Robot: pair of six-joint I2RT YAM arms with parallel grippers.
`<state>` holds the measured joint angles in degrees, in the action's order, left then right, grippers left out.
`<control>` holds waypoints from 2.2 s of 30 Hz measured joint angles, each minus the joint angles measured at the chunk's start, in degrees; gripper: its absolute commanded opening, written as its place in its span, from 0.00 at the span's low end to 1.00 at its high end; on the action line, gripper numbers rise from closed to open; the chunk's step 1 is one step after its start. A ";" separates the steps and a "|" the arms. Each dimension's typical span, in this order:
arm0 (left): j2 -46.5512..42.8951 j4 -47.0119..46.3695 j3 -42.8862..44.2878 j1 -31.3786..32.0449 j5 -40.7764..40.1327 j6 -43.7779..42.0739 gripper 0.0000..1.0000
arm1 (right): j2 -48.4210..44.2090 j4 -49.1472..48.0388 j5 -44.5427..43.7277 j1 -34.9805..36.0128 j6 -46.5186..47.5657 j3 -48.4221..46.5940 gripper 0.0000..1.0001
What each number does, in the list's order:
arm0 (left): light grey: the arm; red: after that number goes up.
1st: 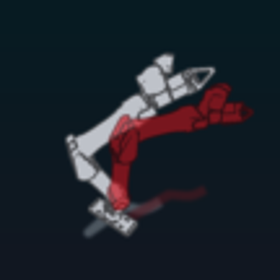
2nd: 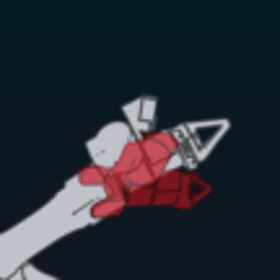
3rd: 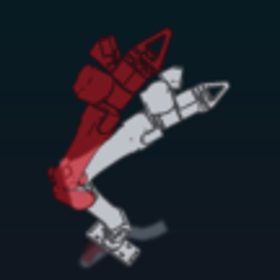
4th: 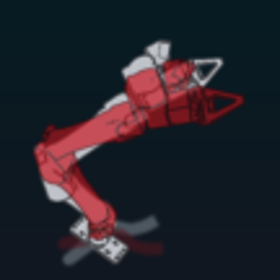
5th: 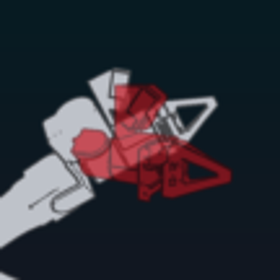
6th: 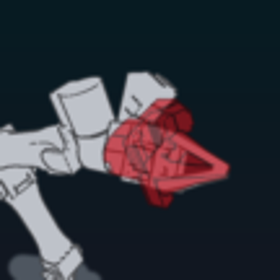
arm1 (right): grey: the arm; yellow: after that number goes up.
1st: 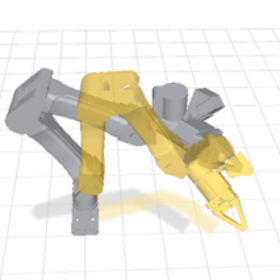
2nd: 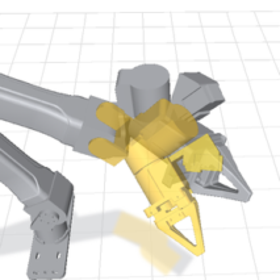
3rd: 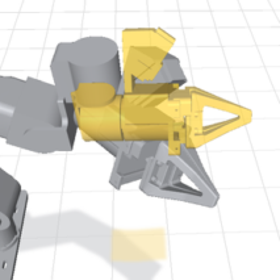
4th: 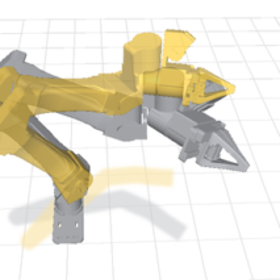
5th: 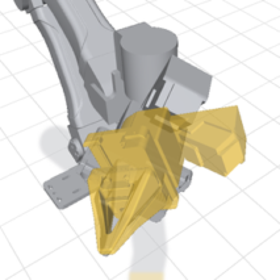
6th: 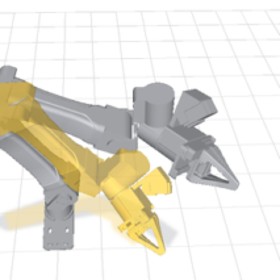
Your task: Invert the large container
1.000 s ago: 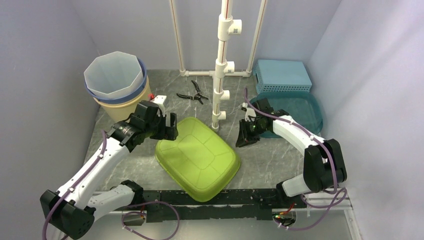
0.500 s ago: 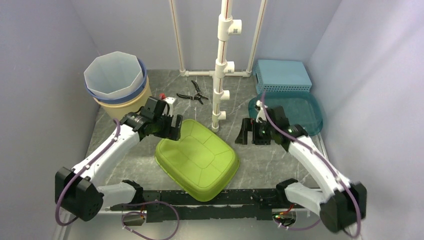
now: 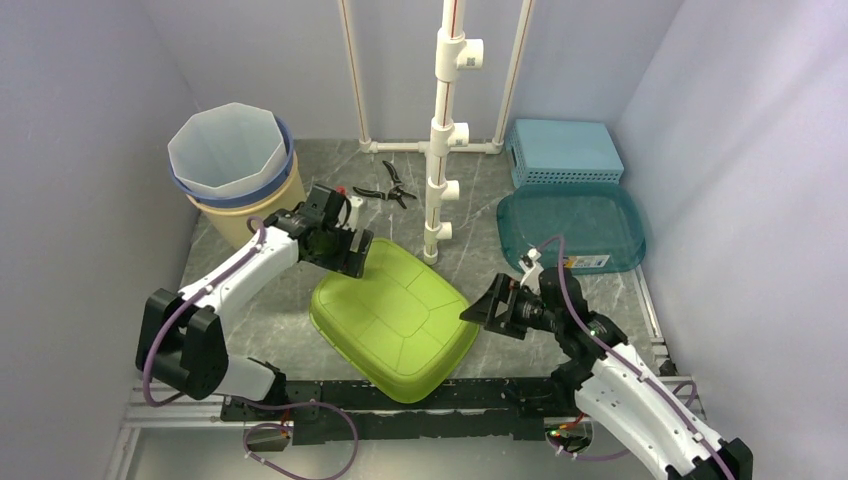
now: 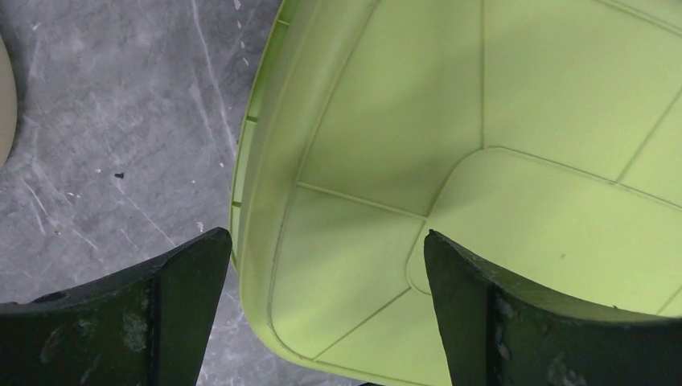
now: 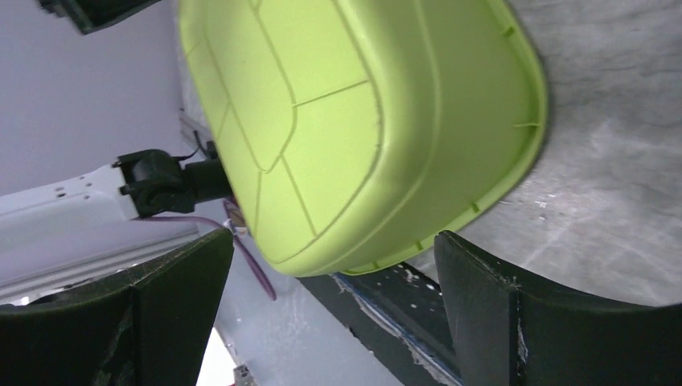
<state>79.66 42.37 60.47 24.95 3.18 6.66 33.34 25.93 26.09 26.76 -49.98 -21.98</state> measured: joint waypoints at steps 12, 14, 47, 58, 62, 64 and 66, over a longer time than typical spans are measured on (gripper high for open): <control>4.26 -3.43 -1.16 -2.12 6.47 -1.62 0.94 | 4.09 -5.29 -5.18 10.71 -7.54 1.27 1.00; 3.17 -4.20 -2.29 -2.38 8.09 -1.57 0.93 | 6.84 -5.29 -6.23 10.88 -7.69 1.16 1.00; -15.41 -17.53 -21.09 8.90 14.71 21.62 0.83 | 24.04 8.02 -18.40 -4.09 3.02 -12.55 1.00; -15.21 -17.18 -20.61 19.10 7.06 28.52 0.83 | 26.91 4.59 -19.74 -8.79 10.43 -14.38 1.00; -13.22 -17.09 -19.32 21.31 7.04 29.81 0.82 | 25.79 6.29 -23.15 -8.79 10.34 -15.89 1.00; -12.22 -17.55 -18.84 22.43 7.06 30.75 0.83 | 23.08 7.34 -24.76 -8.79 9.81 -15.91 1.00; -11.37 -18.08 -18.53 23.56 7.54 31.91 0.82 | 19.87 8.28 -25.27 -8.72 8.94 -16.24 1.00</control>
<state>68.29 24.29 41.93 48.51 10.72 38.57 53.21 34.22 0.82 18.04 -41.04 -38.22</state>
